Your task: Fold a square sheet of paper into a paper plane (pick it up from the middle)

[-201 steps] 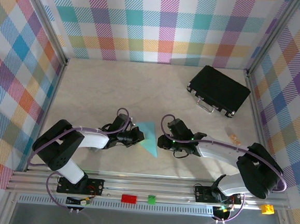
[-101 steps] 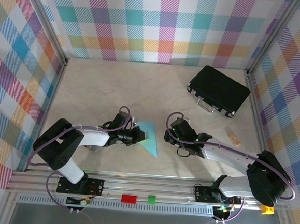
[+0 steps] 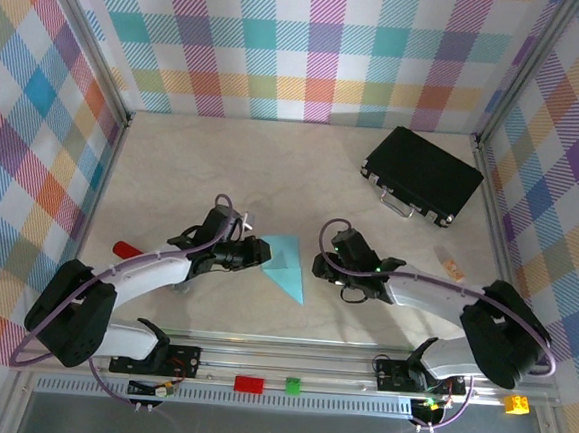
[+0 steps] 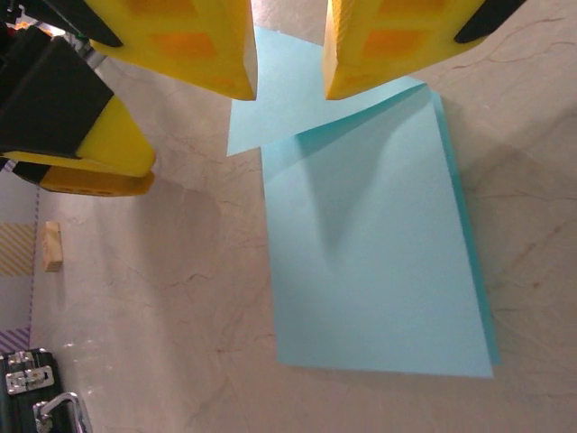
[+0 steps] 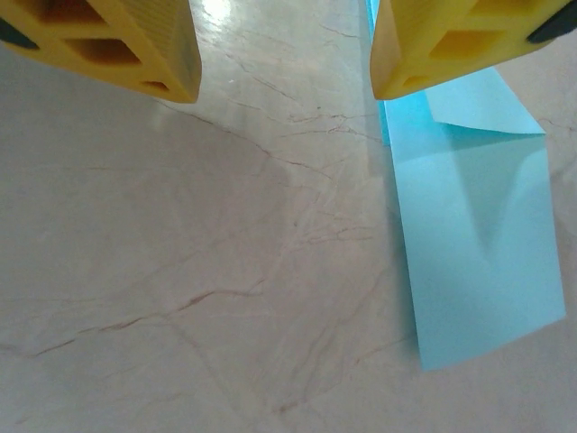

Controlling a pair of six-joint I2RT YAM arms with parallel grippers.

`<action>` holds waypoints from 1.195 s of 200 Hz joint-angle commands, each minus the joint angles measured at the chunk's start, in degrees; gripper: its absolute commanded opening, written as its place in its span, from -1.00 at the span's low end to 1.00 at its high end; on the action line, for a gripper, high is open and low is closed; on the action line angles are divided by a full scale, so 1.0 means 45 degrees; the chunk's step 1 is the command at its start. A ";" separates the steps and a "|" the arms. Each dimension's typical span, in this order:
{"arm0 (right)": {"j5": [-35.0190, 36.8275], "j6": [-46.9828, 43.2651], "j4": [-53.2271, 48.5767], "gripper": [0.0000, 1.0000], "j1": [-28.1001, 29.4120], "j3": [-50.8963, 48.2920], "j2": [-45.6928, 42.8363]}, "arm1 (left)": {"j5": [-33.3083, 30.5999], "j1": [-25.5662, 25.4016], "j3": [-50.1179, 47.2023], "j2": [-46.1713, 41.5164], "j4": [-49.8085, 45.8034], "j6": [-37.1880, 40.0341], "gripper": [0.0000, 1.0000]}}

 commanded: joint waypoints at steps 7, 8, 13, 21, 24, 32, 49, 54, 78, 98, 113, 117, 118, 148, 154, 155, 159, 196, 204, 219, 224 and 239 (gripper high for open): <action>-0.1896 -0.1426 0.0206 -0.01 -0.0818 0.1336 0.0901 | -0.0736 0.0408 0.0687 0.0063 -0.0599 0.0336 -0.48; -0.1928 -0.1457 0.0214 -0.01 -0.0841 0.1349 0.0916 | -0.0779 0.0421 0.0680 0.0067 -0.0572 0.0322 -0.48; -0.2054 -0.1581 0.0197 -0.01 -0.0976 0.1449 0.0949 | -0.0930 0.0462 0.0721 0.0128 -0.0477 0.0221 -0.48; -0.2312 -0.1673 0.0279 -0.01 -0.1194 0.1506 0.0951 | -0.1081 0.0555 0.0832 0.0280 -0.0262 0.0069 -0.48; -0.2397 -0.1681 0.0359 -0.01 -0.1241 0.1503 0.0921 | -0.1096 0.0584 0.0867 0.0332 -0.0227 0.0026 -0.47; -0.2583 -0.1600 0.0372 0.00 -0.1358 0.1531 0.0849 | -0.1098 0.0703 0.1133 0.0506 -0.0427 -0.0208 -0.46; -0.3408 -0.1477 0.0034 0.00 -0.1495 0.1844 0.0571 | -0.0997 0.0786 0.1716 0.0655 -0.1334 -0.0537 -0.43; -0.3467 -0.1505 -0.0076 0.00 -0.1480 0.1873 0.0424 | -0.1126 0.0815 0.1791 0.0628 -0.1584 -0.0725 -0.43; -0.3365 -0.1243 -0.0507 0.08 -0.1616 0.1847 -0.0122 | -0.0740 0.1059 0.1176 0.0141 -0.0398 -0.1661 -0.37; -0.3631 -0.1726 -0.0154 0.10 -0.1602 0.1501 -0.0087 | -0.0248 0.1153 0.1269 0.0801 -0.0034 -0.0779 -0.22; -0.3542 -0.1487 0.0452 0.07 -0.1607 0.0947 -0.0060 | 0.0728 0.1387 0.2055 0.2025 -0.0372 0.0188 -0.22; -0.3548 -0.1127 0.0707 0.08 -0.1607 0.0748 -0.0080 | 0.0991 0.1460 0.2285 0.2325 -0.0518 0.0283 -0.22; -0.3554 -0.1043 0.0757 0.08 -0.1617 0.0723 -0.0092 | 0.1051 0.1474 0.2329 0.2400 -0.0561 0.0295 -0.22; -0.4630 -0.0597 0.0692 0.09 -0.1646 0.1147 0.0284 | 0.2299 0.1567 0.2923 0.3165 -0.0387 0.0404 -0.31; -0.5070 -0.0766 0.0589 0.05 -0.1636 0.1336 0.0521 | 0.2224 0.1601 0.2635 0.2989 0.0083 0.0237 -0.27; -0.5165 -0.0795 0.0581 0.05 -0.1631 0.1369 0.0560 | 0.2214 0.1604 0.2592 0.2956 0.0149 0.0224 -0.27; -0.5521 -0.0904 0.0557 0.01 -0.1617 0.1445 0.0699 | 0.2196 0.1606 0.2450 0.2878 0.0335 0.0199 -0.22; -0.7190 -0.0968 0.1934 -0.14 -0.1354 0.0990 0.1630 | 0.2254 0.1612 0.1812 0.2821 0.0479 0.0437 -0.17; -0.7276 -0.1097 0.2025 -0.16 -0.1274 0.0962 0.1799 | 0.2038 0.1606 0.1471 0.2598 0.0843 0.0315 -0.14; -0.7117 -0.1302 0.2087 -0.17 -0.1194 0.0854 0.2030 | 0.1757 0.1661 0.0980 0.2353 0.1289 0.0191 -0.02; -0.7143 -0.1357 0.2105 -0.18 -0.1196 0.0853 0.2113 | 0.1785 0.1701 0.0948 0.2338 0.1232 0.0214 -0.01; -0.7326 -0.1465 0.2117 -0.21 -0.1163 0.0860 0.2389 | 0.1846 0.1743 0.0868 0.2265 0.1111 0.0278 0.02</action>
